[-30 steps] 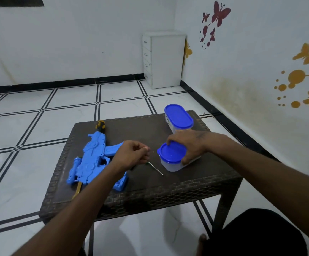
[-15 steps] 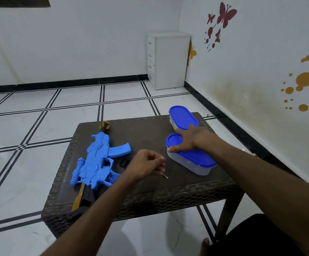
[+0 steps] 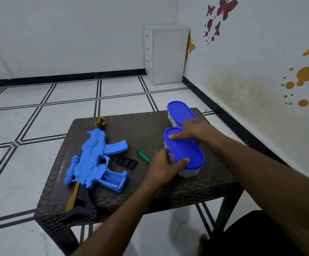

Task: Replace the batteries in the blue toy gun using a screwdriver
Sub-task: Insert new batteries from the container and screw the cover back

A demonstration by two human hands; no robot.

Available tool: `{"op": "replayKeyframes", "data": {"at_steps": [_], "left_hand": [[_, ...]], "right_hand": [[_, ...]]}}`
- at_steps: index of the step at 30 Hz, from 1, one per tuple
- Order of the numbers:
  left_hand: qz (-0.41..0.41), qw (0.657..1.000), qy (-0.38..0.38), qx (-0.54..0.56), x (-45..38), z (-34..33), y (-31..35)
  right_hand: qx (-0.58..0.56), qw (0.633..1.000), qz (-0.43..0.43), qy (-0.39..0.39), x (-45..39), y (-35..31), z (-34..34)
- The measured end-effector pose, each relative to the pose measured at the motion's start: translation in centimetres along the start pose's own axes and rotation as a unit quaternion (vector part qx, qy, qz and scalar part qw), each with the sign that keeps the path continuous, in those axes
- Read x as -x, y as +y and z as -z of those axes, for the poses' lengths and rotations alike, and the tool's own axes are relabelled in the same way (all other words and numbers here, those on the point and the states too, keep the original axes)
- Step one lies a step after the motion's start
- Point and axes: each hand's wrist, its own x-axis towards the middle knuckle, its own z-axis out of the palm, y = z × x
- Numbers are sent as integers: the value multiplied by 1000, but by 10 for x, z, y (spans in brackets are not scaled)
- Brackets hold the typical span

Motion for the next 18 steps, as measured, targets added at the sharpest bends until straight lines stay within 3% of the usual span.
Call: {"op": "replayKeyframes", "data": {"at_steps": [4,12,18], "left_hand": [[-2,999,30,-26,-4,-10,3],[31,999,-37,-12,-24,-10,11],[24,997,-65,-45,-50,-11,26]], "right_hand": [[-99,995,11,-25,-5,12,-11],[-272,959,-16,-77,3,53,-17],[-331,943,-39,-24,8,78,-28]]}}
